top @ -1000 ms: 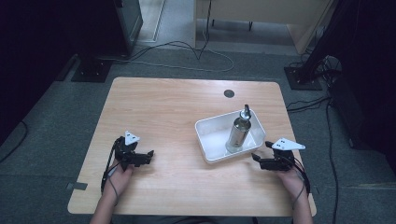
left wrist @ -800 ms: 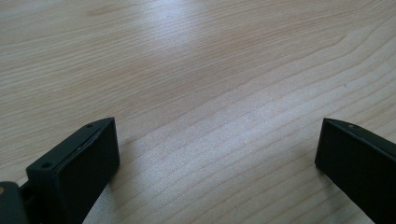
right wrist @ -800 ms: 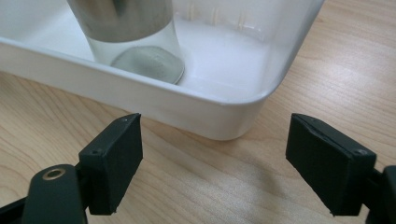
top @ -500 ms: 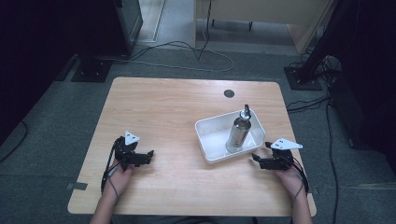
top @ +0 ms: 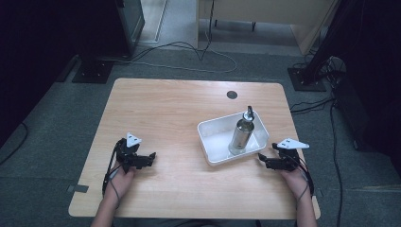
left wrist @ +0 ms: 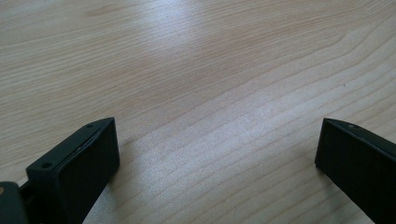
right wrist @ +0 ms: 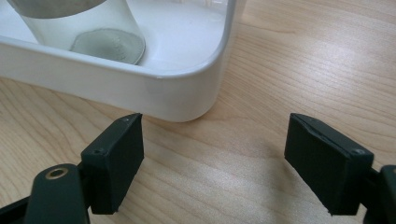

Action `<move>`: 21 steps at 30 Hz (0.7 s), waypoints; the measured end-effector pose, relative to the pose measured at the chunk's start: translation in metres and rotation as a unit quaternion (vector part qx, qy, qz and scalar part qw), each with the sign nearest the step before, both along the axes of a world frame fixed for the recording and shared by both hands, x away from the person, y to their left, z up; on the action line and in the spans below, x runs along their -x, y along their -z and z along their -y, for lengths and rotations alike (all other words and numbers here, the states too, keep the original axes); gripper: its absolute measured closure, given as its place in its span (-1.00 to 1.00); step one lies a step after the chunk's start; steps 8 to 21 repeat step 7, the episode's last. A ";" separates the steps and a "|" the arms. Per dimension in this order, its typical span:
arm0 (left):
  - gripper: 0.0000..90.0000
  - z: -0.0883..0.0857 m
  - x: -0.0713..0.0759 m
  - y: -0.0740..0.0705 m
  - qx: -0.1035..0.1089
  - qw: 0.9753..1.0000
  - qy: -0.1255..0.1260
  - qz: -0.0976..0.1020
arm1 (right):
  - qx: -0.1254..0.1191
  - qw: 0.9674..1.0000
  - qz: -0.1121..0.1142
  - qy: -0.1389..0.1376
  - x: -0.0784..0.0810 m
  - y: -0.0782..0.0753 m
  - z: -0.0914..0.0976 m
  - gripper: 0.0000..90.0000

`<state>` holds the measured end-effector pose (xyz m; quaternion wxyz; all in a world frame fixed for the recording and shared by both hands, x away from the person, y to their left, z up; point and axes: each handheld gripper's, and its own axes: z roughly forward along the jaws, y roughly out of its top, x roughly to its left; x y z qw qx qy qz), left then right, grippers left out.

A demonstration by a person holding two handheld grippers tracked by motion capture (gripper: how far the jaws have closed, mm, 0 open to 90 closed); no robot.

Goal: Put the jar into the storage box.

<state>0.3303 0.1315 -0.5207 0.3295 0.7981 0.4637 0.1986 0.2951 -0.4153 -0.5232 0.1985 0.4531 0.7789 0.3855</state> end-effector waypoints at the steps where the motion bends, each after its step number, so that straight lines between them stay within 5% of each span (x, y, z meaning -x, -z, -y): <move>1: -1.00 0.000 0.000 0.000 0.000 1.000 0.000 0.000 | 0.002 1.000 0.000 0.000 0.000 0.000 0.000 -0.56; 21: -1.00 0.000 0.000 0.000 0.000 1.000 0.000 0.000 | 0.005 1.000 -0.001 -0.003 0.000 0.000 -0.001 -0.56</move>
